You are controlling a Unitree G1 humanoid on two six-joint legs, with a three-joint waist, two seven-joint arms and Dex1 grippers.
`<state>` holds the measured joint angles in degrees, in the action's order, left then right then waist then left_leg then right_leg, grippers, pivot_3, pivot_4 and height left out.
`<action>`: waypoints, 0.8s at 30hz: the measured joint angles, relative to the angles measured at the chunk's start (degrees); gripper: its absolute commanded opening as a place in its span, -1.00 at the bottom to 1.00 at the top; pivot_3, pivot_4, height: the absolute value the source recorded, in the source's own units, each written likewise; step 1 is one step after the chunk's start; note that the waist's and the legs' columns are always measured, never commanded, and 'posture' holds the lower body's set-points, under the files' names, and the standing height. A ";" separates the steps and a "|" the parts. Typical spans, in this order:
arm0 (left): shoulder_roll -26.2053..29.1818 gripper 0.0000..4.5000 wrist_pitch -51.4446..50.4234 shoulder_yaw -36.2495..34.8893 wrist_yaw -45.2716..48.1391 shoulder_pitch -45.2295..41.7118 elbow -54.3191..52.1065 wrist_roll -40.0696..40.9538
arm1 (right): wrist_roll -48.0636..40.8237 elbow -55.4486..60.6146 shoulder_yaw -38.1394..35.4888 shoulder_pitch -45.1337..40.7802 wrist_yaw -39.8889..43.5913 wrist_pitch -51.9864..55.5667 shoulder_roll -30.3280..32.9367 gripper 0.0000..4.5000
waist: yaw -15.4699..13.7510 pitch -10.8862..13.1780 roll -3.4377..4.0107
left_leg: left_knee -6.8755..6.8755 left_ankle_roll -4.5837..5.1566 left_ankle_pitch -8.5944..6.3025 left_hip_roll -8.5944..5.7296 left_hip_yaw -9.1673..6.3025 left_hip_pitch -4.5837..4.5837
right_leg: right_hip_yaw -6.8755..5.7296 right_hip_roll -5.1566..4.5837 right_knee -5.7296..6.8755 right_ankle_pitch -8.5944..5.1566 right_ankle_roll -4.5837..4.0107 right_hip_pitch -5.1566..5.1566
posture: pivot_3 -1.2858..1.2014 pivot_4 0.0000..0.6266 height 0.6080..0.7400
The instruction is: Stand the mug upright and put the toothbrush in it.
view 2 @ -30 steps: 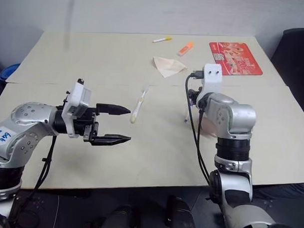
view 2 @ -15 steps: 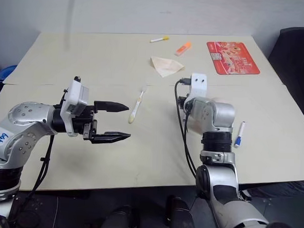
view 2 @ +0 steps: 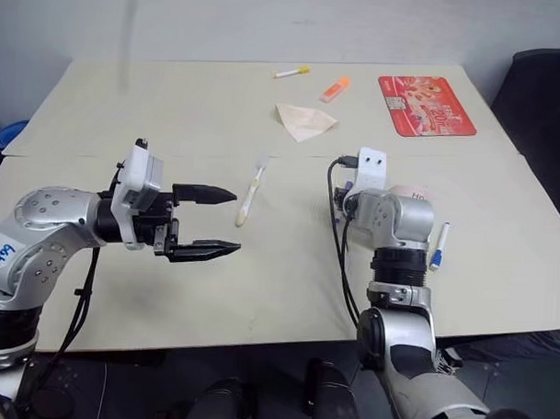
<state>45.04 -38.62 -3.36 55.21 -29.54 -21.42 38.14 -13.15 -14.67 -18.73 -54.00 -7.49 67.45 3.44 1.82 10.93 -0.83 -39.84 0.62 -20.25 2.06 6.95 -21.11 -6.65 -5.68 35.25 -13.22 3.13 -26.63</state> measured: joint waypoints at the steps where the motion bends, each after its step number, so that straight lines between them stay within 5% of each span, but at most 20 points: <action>1: 0.00 1.00 0.02 0.01 0.04 -0.35 0.12 -0.02 | -0.02 0.00 -0.20 0.00 -0.09 -0.01 -0.31 -0.69 | 0.08 0.00 0.00 | 0.01 -0.01 0.00 0.00 0.00 0.01 | 0.01 0.01 0.00 0.00 0.00 0.00 | 0.03 -0.52 1.00; 3: 0.00 1.00 0.10 0.01 0.19 -0.91 0.21 -0.08 | -0.02 -0.01 -0.27 0.00 -0.10 -0.02 -0.71 -0.98 | 0.20 0.00 0.00 | 0.04 -0.01 0.00 0.01 0.01 0.03 | 0.01 0.02 0.00 -0.01 -0.01 0.00 | 0.03 -0.52 1.00; 16: -0.25 1.00 0.70 0.85 1.24 -1.43 1.82 -0.26 | -2.53 5.05 1.69 -6.00 6.63 3.22 6.45 -0.99 | 0.22 0.15 0.25 | 0.08 -0.02 0.01 -0.01 0.00 -0.05 | 0.00 0.00 -0.06 -0.01 -0.02 -0.05 | 0.03 -0.52 1.00; 20: -1.56 1.00 1.03 2.49 2.50 -2.65 2.24 -0.32 | -4.24 10.71 -0.37 -11.75 12.57 6.07 27.31 -0.99 | -1.95 0.20 0.33 | 0.12 0.05 -0.02 -0.12 -0.11 -0.29 | -0.16 -0.04 -0.38 -0.02 0.00 0.00 | 0.03 -0.52 1.00; 24: -2.29 1.00 1.43 3.49 3.99 -3.91 4.24 -0.42 | -3.50 13.66 -5.82 -4.84 16.72 10.00 44.18 -0.99 | -2.49 0.11 0.19 | 0.21 0.12 -0.08 -0.20 -0.02 -0.31 | 0.00 0.09 -0.76 0.05 0.18 0.13 | 0.03 -0.52 1.00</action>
<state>42.74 -37.19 0.13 59.20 -33.45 -17.18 37.72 -16.65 -1.01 -24.55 -58.84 9.23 77.44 47.63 -0.67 11.05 -0.64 -39.62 0.74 -20.33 1.86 6.94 -21.43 -6.64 -5.59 34.49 -13.17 3.30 -26.49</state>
